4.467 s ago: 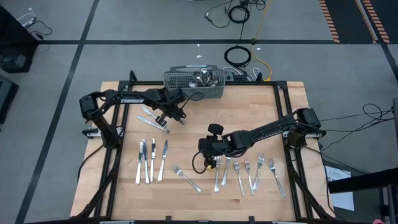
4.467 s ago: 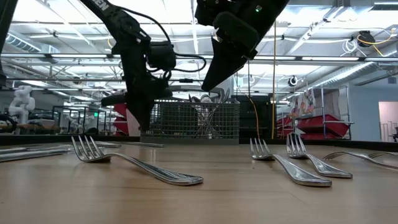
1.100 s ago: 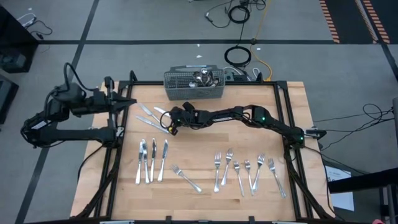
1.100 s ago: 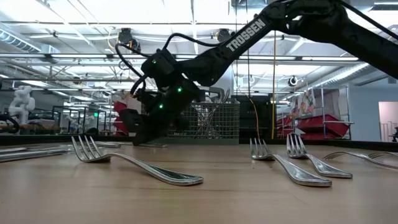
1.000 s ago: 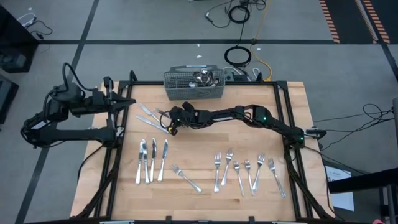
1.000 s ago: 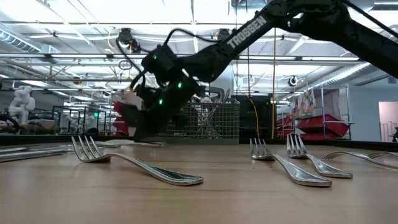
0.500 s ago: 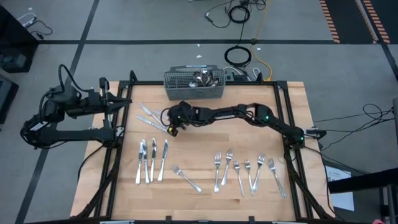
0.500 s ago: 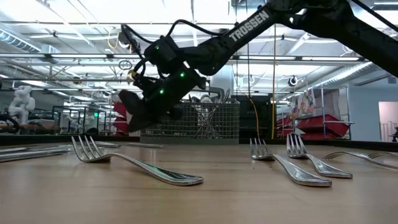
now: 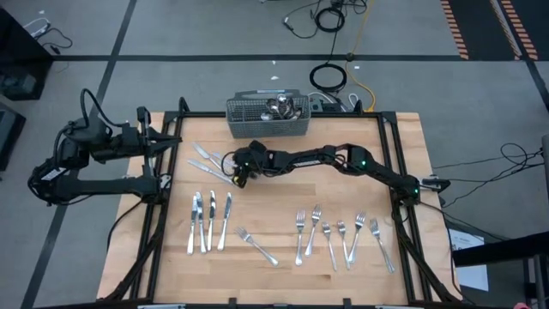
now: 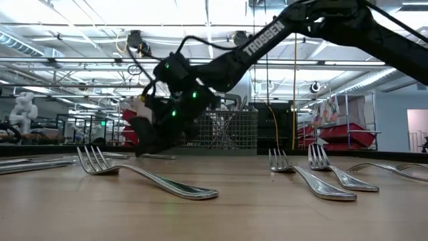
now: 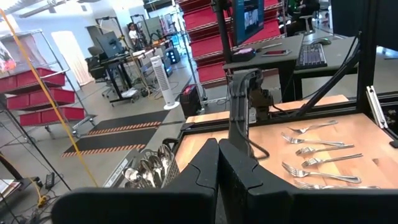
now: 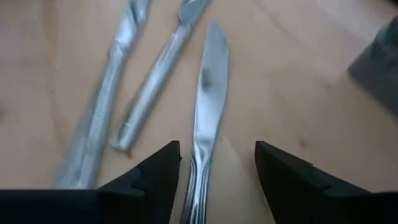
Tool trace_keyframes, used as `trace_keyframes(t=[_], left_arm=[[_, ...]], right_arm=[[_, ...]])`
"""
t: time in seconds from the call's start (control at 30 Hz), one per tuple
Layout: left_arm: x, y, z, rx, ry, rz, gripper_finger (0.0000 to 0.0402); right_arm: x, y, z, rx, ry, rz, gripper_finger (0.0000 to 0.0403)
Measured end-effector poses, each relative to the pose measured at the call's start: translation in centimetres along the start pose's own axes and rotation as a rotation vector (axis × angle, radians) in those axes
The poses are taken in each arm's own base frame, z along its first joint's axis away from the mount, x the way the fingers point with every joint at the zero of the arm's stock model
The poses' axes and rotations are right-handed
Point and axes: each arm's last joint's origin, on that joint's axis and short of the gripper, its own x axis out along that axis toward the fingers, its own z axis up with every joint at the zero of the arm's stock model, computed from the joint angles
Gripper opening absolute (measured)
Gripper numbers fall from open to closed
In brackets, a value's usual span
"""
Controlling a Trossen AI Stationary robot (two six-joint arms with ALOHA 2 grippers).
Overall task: Sort silverware
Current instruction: Put the silver knife into the gray utensil holder
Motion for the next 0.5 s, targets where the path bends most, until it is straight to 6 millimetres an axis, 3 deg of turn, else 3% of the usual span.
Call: trace_keyframes(t=[0.23,0.5], left_arm=[[0.0,0.0,0.0,-0.002,-0.001,-0.005,0.0010],[0.0,0.0,0.0,-0.002,-0.001,-0.005,0.0010]], right_arm=[[1.2,1.2,-1.6,-0.087,-0.033,-0.081,0.0182],[3.5,0.6,-4.4,0.032,0.009,-0.070,0.0191]])
